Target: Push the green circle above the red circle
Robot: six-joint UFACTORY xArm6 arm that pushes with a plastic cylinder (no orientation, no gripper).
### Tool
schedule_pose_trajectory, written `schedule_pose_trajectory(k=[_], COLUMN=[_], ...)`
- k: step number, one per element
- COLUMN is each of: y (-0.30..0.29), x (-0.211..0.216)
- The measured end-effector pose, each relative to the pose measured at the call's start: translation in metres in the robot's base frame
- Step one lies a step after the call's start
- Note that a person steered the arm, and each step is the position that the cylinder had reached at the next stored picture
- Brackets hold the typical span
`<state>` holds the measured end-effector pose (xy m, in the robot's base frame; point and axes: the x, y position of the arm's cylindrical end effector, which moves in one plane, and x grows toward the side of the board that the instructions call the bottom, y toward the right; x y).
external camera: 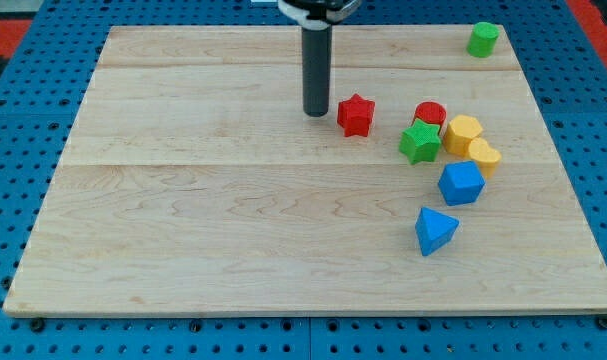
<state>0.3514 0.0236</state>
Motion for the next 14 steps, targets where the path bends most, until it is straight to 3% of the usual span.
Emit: schedule_pose_trajectory(k=[1, 3, 4, 5, 6, 7, 8, 9, 10, 12, 13, 14], y=[0.063, 0.080, 0.069, 0.128, 0.147, 0.242, 0.298, 0.300, 0.196, 0.000, -0.020, 0.079], x=[0.000, 0.029, -0.012, -0.047, -0.013, -0.019, -0.067, -0.126, -0.152, -0.067, -0.095, -0.103])
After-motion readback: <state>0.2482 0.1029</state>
